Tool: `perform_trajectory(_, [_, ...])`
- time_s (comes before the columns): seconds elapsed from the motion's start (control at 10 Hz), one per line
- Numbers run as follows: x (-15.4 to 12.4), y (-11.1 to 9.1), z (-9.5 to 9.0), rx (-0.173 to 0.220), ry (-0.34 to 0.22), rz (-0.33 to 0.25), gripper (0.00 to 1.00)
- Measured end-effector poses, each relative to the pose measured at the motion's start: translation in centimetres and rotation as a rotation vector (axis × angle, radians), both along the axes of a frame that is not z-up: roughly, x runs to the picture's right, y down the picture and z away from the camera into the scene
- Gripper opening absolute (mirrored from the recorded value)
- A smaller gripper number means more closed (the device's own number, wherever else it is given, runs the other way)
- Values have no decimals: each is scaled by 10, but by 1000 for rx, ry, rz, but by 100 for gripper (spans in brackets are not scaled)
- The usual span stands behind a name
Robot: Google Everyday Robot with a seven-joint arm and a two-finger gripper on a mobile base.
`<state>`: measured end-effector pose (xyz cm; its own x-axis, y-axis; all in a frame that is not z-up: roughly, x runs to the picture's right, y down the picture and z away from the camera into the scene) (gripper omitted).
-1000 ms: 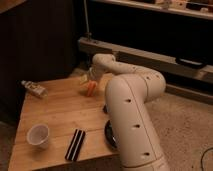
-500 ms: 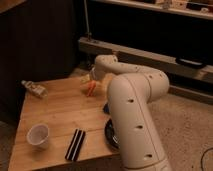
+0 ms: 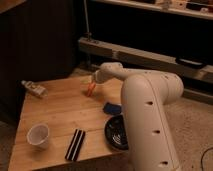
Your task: Place the pepper on the white sponge
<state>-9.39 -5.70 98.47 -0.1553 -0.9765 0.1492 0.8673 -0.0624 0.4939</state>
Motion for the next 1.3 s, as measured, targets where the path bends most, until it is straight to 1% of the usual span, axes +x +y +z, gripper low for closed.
perform_trajectory(0.4, [-7, -2, 1, -11, 13, -25, 80])
perform_trajectory(0.7, [-11, 2, 5, -23, 20, -50, 80])
perform_trajectory(0.9, [-12, 5, 9, -27, 36, -71, 80])
perform_trajectory(1.1, [-18, 10, 12, -35, 51, -94, 80])
perform_trajectory(1.3, [-16, 12, 15, -41, 62, -101, 80])
